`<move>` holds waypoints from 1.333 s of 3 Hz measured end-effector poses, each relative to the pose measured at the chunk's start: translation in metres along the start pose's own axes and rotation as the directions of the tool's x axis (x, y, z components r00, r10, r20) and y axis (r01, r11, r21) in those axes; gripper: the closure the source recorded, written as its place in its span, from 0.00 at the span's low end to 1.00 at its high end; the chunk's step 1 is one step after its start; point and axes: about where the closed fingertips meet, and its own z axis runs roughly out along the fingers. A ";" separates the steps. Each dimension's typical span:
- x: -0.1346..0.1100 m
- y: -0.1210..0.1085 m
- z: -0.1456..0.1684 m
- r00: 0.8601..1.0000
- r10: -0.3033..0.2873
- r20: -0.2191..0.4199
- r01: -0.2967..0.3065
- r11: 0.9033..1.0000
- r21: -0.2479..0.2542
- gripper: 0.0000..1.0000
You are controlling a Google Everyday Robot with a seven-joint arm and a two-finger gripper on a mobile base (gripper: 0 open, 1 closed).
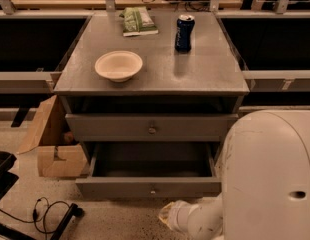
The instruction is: Close middle drawer
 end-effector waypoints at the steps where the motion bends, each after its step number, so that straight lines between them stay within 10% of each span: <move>1: 0.016 0.048 -0.024 0.999 0.016 -0.046 -0.017 1.000 -0.017 1.00; 2: 0.047 0.081 -0.037 0.994 0.038 -0.098 -0.043 0.998 -0.044 1.00; 4: 0.049 0.050 -0.004 0.997 0.046 -0.059 -0.047 0.999 -0.018 1.00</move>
Offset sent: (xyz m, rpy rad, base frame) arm -0.1215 -0.0187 -0.0267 -0.0555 0.1008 -0.0195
